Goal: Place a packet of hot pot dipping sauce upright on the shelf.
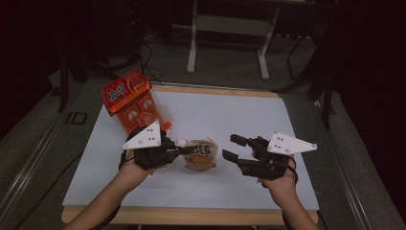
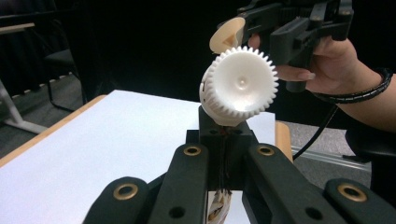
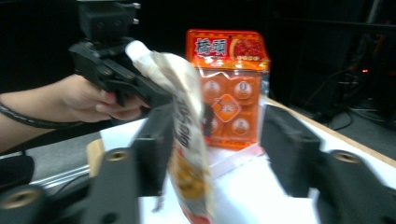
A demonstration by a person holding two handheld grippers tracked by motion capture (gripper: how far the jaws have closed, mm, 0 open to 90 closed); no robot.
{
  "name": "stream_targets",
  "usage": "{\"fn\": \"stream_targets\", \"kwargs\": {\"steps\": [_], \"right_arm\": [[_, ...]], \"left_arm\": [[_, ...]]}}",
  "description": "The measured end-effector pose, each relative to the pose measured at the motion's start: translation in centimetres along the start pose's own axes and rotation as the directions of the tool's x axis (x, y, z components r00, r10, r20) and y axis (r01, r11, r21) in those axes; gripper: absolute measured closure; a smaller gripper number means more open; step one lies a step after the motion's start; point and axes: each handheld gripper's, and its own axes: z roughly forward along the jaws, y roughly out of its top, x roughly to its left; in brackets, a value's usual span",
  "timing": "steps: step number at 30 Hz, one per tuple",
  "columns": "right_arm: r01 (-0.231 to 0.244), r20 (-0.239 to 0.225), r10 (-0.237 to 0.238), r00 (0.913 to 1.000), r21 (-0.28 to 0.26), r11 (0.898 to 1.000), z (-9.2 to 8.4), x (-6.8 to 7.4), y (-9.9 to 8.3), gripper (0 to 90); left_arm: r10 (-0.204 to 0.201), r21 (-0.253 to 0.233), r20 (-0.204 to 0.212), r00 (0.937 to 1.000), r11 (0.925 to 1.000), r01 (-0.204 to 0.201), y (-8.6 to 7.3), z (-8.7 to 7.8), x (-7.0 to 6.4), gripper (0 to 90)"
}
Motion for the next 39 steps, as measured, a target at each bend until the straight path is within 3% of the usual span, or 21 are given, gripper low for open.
{"fn": "stream_targets", "kwargs": {"steps": [1, 4, 5, 9, 16, 17, 19, 25, 31, 39], "right_arm": [[-0.001, 0.000, 0.001, 1.0000, 0.002, 1.000, -0.1, -0.3, -0.1, 30.0], [-0.002, 0.012, 0.002, 0.9999, 0.012, 1.000, 0.0, -0.4, -0.3, 24.0], [-0.014, -0.006, 0.014, 0.9999, -0.003, 1.000, 0.0, -0.6, -0.5, 15.5], [-0.007, 0.022, 0.007, 0.9997, 0.011, 1.000, 0.1, -0.8, -0.8, 10.6], [0.006, 0.009, -0.006, 0.9999, 0.026, 1.000, 0.0, -1.2, -1.3, 11.6], [-0.005, 0.025, 0.004, 0.9997, 0.046, 0.999, 0.1, -1.4, -1.4, 15.8], [0.000, 0.036, -0.002, 0.9993, 0.054, 0.999, 0.1, -1.7, -1.6, 15.8], [-0.015, 0.019, 0.014, 0.9997, 0.056, 0.998, 0.0, -2.2, -2.0, 14.7], [-0.032, 0.018, 0.031, 0.9994, 0.055, 0.998, -0.2, -2.5, -2.4, 14.7], [-0.045, 0.021, 0.044, 0.9988, 0.047, 0.998, -0.7, -2.9, -2.8, 14.7]], "left_arm": [[0.001, 0.001, -0.009, 1.0000, 1.0000, -0.001, 0.1, -0.4, 0.1, 89.4], [-0.001, 0.001, -0.023, 0.9997, 1.0000, 0.001, 0.1, -0.9, 0.3, 89.4], [0.007, 0.004, -0.041, 0.9991, 1.0000, -0.006, 0.1, -1.4, 0.5, 89.4], [0.004, 0.001, -0.055, 0.9985, 1.0000, -0.004, 0.0, -2.3, 0.8, 89.4], [0.011, 0.005, -0.104, 0.9946, 0.9999, -0.011, -0.7, -4.7, 1.9, 89.4], [0.008, 0.006, -0.115, 0.9934, 1.0000, -0.007, -0.9, -5.1, 2.2, 89.3], [0.011, 0.008, -0.126, 0.9919, 0.9999, -0.010, -1.4, -6.0, 2.6, 89.3], [0.014, 0.018, -0.143, 0.9896, 0.9998, -0.011, -2.3, -7.5, 3.5, 89.3], [0.004, 0.040, -0.186, 0.9826, 0.9992, 0.003, -3.7, -8.6, 4.3, 89.3], [-0.011, 0.044, -0.186, 0.9824, 0.9988, 0.020, -5.2, -9.6, 4.7, 89.3]]}}
